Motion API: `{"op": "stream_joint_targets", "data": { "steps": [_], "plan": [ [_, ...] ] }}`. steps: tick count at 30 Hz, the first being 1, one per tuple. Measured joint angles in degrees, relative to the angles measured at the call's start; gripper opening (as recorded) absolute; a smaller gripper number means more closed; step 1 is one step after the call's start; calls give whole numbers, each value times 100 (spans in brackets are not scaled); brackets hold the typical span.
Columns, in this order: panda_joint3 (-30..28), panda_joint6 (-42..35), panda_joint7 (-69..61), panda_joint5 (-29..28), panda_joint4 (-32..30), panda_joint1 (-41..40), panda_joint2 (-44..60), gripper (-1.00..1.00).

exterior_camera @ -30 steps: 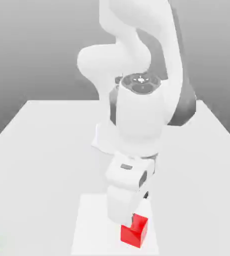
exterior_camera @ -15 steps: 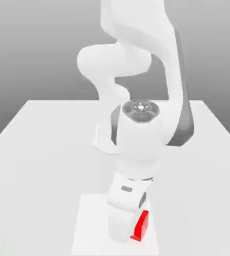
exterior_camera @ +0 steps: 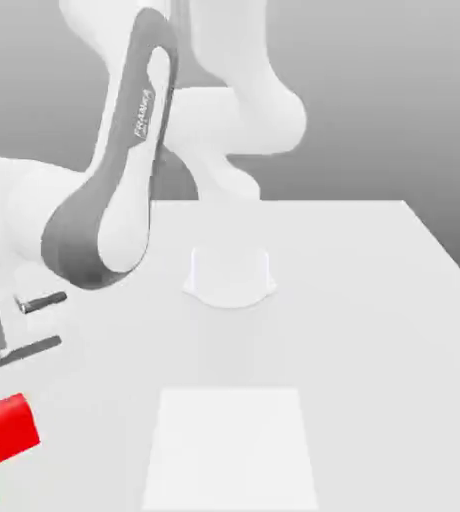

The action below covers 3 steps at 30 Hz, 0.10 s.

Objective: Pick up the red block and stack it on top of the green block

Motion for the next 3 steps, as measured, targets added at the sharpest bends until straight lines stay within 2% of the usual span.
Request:
{"op": "stream_joint_targets", "data": {
  "steps": [3],
  "plan": [
    [0,0,0,0,0,0,0,100]
  ]
}}
